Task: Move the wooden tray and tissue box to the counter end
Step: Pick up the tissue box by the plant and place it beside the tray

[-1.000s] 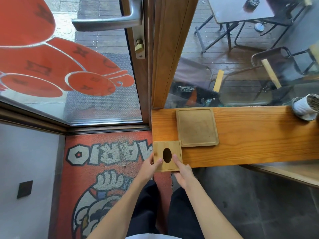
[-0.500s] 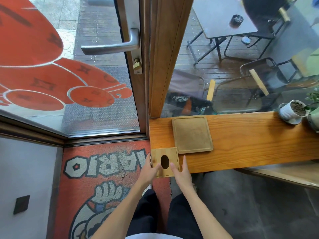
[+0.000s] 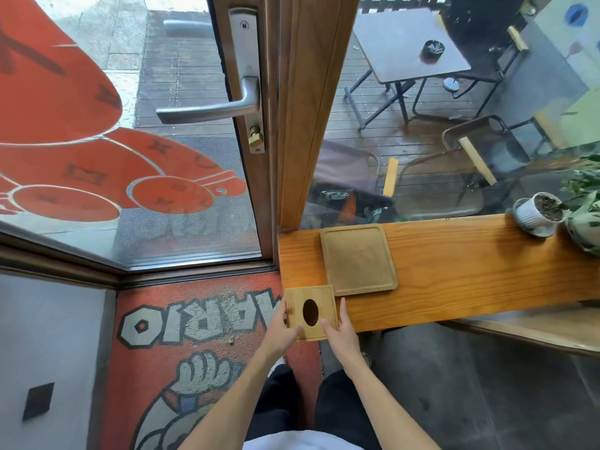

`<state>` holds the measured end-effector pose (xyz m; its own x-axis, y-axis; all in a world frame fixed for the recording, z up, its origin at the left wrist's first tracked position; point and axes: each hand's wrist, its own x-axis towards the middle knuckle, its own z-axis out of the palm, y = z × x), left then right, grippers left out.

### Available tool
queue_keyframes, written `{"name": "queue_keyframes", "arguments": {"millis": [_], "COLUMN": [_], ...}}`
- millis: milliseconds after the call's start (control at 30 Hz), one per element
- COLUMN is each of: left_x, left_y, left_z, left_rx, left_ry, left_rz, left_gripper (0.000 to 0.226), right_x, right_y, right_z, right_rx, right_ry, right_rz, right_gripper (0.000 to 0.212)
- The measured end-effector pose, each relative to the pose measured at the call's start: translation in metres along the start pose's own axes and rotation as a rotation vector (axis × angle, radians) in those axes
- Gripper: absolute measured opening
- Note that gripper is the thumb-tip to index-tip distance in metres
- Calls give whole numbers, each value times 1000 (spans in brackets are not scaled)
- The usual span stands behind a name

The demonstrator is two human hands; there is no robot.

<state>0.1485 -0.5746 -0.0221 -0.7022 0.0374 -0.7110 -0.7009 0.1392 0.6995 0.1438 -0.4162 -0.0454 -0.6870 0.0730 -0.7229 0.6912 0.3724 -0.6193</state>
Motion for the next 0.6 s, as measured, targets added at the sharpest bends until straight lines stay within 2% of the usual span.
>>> {"name": "queue_keyframes", "arguments": {"millis": [200, 300, 367, 467, 533, 600], "left_x": [7, 5, 8, 2, -4, -11], "left_y": [-11, -10, -16, -28, -32, -33], "left_z": [-2, 1, 4, 7, 12, 17], "left_rx": [0, 79, 204, 494, 719, 840], "left_ry": [-2, 47, 119, 189, 196, 181], "left_rz": [8, 67, 142, 183, 182, 157], "left_gripper": [77, 68, 64, 76, 74, 68], "right_x": [0, -3, -6, -14, -18, -19], "right_y": [3, 3, 4, 4, 3, 4], "right_z": [0, 1, -1, -4, -5, -6], "right_rx": [-76, -194, -392, -744, -935, -1065], "right_ry": [-16, -7, 29, 116, 125, 95], "right_rz": [-10, -64, -178, -347, -408, -406], "right_gripper": [79, 75, 72, 64, 60, 60]}}
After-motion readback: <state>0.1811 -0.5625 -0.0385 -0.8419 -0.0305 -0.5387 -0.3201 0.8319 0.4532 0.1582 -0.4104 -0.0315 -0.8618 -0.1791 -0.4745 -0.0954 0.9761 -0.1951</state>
